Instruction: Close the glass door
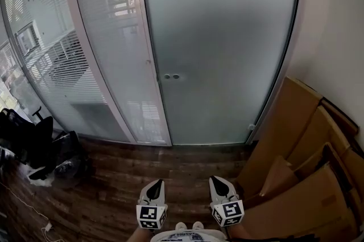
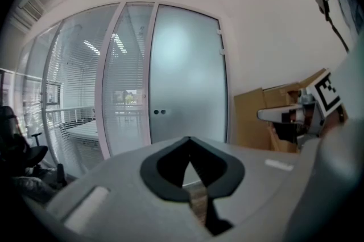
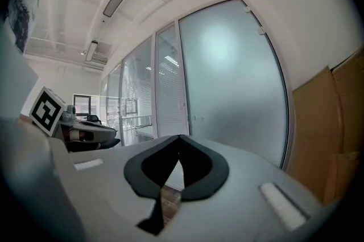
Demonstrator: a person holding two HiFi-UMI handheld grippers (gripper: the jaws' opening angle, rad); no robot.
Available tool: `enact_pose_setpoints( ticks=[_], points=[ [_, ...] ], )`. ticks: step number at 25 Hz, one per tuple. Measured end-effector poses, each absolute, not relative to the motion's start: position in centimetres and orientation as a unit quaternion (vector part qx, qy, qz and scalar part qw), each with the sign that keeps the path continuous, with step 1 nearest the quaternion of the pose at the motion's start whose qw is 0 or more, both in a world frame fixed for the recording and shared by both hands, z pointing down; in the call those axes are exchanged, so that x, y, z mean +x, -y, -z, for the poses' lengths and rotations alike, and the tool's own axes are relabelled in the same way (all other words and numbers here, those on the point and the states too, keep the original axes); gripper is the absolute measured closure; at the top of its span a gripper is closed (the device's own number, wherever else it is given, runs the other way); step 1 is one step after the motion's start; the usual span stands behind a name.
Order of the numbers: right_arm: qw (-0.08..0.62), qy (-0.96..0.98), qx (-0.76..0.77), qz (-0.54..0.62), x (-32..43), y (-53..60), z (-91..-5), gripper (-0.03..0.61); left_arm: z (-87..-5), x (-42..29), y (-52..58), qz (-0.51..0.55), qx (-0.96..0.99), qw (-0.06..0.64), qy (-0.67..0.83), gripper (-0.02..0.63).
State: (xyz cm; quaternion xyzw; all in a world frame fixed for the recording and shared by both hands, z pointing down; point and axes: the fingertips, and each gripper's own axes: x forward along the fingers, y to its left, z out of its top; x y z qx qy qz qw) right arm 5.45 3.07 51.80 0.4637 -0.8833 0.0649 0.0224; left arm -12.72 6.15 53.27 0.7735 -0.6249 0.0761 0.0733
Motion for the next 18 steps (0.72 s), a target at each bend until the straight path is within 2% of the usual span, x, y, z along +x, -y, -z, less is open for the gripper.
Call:
enact_pose_setpoints(
  ticks=[18],
  points=[
    [0.04, 0.879, 0.471, -0.063, 3.8, -2.1, -52.5, 0.571, -53.8, -14.7, -5.2, -0.072, 0.772, 0.082, 0.626, 0.612]
  ],
)
